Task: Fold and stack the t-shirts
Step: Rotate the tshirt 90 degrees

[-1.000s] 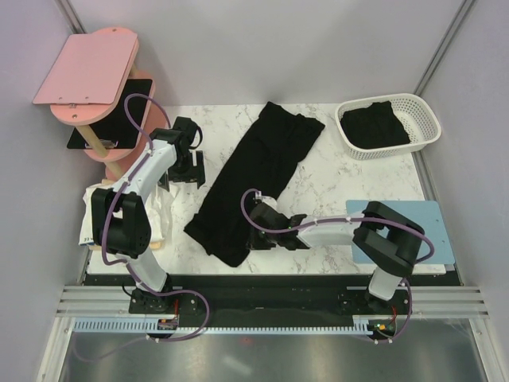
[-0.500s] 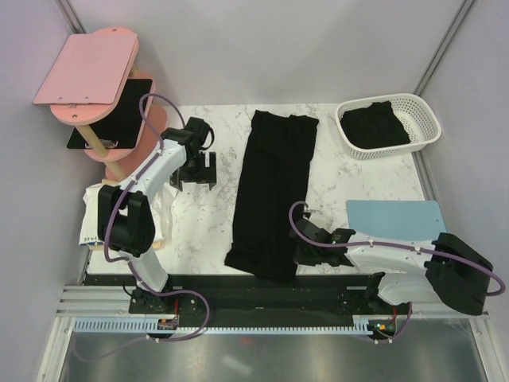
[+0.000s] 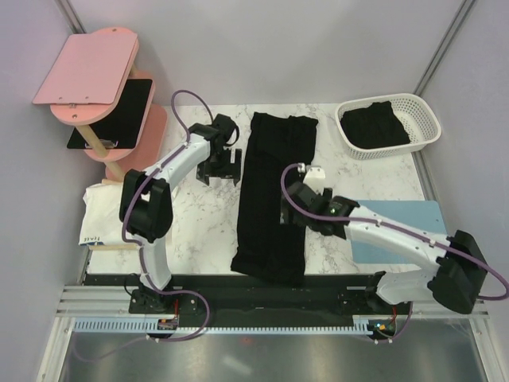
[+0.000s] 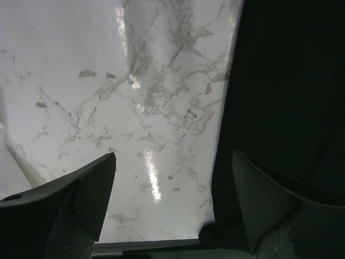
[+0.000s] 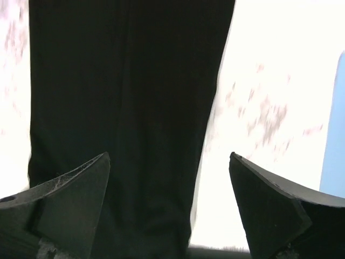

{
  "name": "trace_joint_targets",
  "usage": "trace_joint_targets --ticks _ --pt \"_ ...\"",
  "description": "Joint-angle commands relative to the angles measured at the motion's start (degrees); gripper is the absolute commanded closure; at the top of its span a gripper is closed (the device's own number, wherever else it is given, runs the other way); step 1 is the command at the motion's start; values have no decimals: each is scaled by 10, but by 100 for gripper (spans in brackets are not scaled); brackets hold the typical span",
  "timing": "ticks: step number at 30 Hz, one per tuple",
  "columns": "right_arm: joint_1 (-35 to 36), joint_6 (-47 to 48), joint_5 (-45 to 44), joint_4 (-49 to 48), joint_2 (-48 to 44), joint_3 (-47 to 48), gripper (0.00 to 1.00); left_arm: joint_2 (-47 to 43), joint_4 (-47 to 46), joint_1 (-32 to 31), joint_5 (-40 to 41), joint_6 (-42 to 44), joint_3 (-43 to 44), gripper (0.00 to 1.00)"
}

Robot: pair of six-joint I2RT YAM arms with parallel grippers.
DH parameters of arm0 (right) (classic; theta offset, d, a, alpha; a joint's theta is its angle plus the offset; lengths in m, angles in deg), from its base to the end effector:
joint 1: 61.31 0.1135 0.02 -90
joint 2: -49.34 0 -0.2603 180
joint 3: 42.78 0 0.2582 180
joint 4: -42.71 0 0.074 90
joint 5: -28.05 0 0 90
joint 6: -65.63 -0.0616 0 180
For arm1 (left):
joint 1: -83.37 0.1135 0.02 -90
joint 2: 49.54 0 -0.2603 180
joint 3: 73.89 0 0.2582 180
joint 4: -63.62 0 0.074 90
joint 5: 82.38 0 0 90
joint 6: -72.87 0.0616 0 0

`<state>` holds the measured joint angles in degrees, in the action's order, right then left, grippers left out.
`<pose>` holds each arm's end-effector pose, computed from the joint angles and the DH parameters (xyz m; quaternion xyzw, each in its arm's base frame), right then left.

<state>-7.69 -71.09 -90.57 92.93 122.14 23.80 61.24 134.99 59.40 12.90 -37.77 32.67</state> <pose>0.1842 0.2003 0.2275 0.0154 0.9303 0.0633 0.3609 0.3710 -0.1588 0.2068 0.0230 0.9908 -0.0053 0.1333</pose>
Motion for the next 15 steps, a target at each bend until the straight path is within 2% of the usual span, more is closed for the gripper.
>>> trace_joint_targets --ticks 1,2,8,13,15 --pt "-108 127 12 -92 81 40 3 26 -77 1 -53 -17 64 9" --pt "-155 135 60 -146 91 45 4 39 -90 3 -73 -19 71 11" --pt "-304 190 204 -279 208 132 6 90 -178 7 -164 -33 121 16" --pt "-369 198 282 -323 316 219 7 139 -204 10 -186 -30 179 16" --pt "-393 199 300 -335 349 259 11 157 -208 15 -189 -30 196 17"
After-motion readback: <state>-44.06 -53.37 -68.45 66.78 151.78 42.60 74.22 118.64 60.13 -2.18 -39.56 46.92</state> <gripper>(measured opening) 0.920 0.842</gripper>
